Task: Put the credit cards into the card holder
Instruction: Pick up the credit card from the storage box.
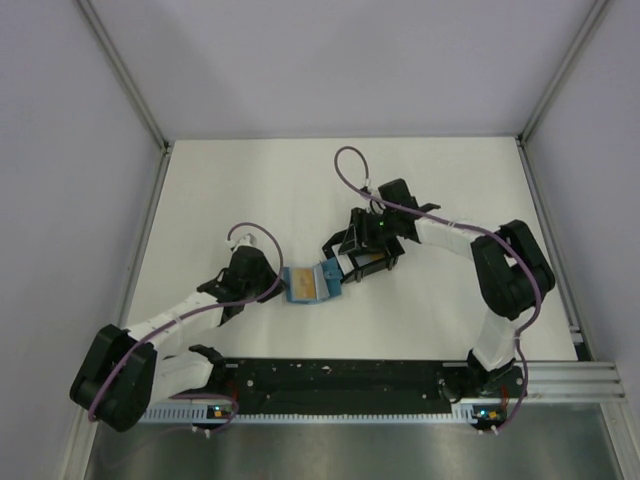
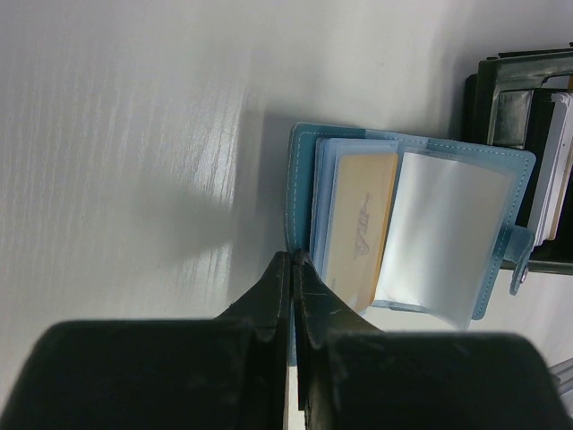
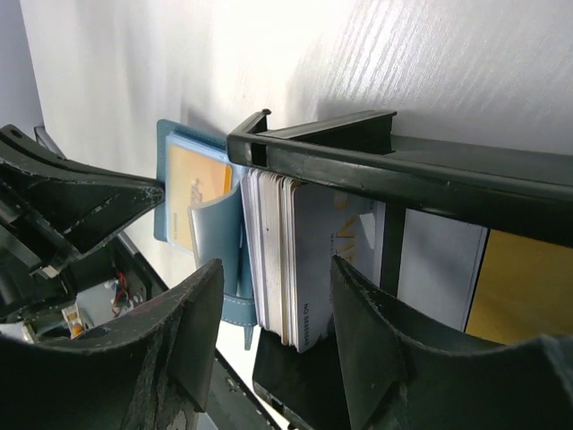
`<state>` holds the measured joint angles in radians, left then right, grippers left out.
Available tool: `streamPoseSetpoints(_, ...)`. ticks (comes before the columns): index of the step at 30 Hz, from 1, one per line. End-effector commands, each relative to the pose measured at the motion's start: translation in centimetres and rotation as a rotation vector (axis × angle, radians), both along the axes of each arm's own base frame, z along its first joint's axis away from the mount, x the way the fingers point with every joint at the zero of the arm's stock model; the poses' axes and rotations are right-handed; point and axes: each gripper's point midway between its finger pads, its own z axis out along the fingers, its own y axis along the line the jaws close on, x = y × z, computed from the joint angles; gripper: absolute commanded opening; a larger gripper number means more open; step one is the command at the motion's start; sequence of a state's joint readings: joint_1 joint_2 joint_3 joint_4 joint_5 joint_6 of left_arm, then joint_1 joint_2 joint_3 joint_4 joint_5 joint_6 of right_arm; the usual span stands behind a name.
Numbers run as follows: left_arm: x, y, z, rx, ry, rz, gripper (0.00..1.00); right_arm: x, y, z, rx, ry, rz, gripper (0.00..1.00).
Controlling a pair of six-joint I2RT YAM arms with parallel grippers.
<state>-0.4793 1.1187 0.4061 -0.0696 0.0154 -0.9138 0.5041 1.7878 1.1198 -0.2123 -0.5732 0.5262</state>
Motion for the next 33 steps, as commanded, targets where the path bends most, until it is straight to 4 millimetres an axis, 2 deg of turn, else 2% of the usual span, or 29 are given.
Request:
streamPoseSetpoints(1,1.2,-0.9,1.7,-0.030,-0.050,-0.017,0.00,0.3,1.5,0.7,0.051,-0.013,0.035,0.52)
streamPoseSetpoints(8,1.3,-1.0,1.7,-0.036,-0.052,-0.019,0.00,-0.7,2.6,0.4,0.069,0.023,0.099,0.54)
streamPoseSetpoints(18,1.3,-1.1,1.7,-0.041,-0.052,-0.022,0.00,-0.7,3.1,2.4,0.107,0.004,0.112,0.51)
streamPoseSetpoints(22,1.3,-1.1,1.7,-0.040,-0.052,-0.021,0.00,-0.8,3.1,2.4,0.104,-0.001,0.109,0.48)
streamPoseSetpoints(29,1.3,-1.1,1.7,-0.042,-0.051,-0.023,0.00,-0.8,2.8,2.1,0.087,0.002,0.098,0.34)
streamPoseSetpoints(30,1.3,-1.1,1.7,-0.042,-0.051,-0.023,0.00,-0.7,2.8,2.2,0.086,0.000,0.097,0.27)
streamPoseSetpoints(33,1.3,-1.1,1.7,-0.041,-0.053,-0.022,0.00,-0.6,2.7,2.2,0.084,-0.004,0.094,0.19)
